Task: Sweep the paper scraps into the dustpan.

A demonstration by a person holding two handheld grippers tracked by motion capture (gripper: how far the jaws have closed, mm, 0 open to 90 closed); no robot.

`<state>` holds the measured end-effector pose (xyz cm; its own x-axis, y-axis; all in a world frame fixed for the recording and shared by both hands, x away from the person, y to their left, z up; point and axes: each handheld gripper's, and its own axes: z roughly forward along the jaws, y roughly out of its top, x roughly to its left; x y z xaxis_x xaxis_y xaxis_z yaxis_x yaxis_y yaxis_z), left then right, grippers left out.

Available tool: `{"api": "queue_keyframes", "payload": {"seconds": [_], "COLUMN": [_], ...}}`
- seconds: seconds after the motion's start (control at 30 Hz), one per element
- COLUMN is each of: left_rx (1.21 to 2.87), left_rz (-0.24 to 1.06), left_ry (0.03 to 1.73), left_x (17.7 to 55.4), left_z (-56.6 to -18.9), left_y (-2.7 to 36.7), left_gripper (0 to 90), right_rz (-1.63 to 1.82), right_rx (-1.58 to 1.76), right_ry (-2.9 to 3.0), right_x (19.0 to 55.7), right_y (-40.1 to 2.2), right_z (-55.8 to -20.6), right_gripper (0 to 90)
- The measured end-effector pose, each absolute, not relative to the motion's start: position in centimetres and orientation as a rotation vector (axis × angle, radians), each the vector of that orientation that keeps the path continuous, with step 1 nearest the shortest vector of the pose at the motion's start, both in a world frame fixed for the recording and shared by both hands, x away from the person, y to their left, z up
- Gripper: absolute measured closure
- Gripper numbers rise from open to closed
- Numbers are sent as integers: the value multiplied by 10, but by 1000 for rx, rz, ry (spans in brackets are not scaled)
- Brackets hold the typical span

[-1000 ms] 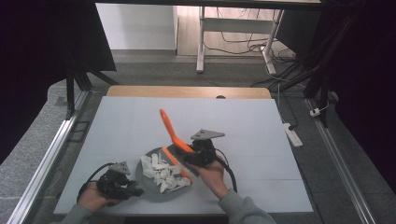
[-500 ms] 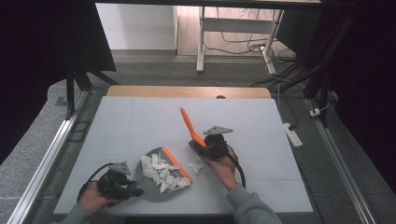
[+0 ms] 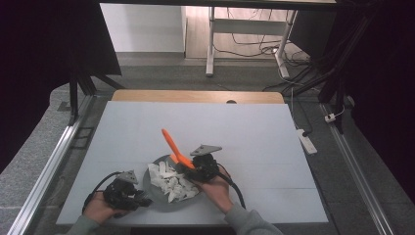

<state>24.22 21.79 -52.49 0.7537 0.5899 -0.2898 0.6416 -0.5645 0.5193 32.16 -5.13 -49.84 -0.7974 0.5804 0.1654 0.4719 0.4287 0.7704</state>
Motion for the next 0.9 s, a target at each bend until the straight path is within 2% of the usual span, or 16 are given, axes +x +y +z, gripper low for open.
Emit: {"api": "queue_keyframes", "payload": {"seconds": [0.1,0.33,0.53,0.67,0.9], "left_rx": [2328,2329,2328,2328,2329], "left_rz": [-115,-114,-114,-114,-112], "left_ry": [919,920,920,920,919], "left_x": [242,242,243,243,243], "left_z": [-525,-525,-525,-525,-525], "left_y": [218,218,218,218,218], "left_gripper": [614,614,613,614,613], "right_rz": [1473,1476,1421,1542,1412], "right_rx": [955,1004,1105,1268,1306], "right_ry": [2500,2409,2397,2392,2346], "right_x": [320,334,352,368,381], "right_y": [-58,-91,-118,-137,-160], "right_z": [-475,-457,-466,-474,-483], "right_gripper": [703,703,703,703,703]}}
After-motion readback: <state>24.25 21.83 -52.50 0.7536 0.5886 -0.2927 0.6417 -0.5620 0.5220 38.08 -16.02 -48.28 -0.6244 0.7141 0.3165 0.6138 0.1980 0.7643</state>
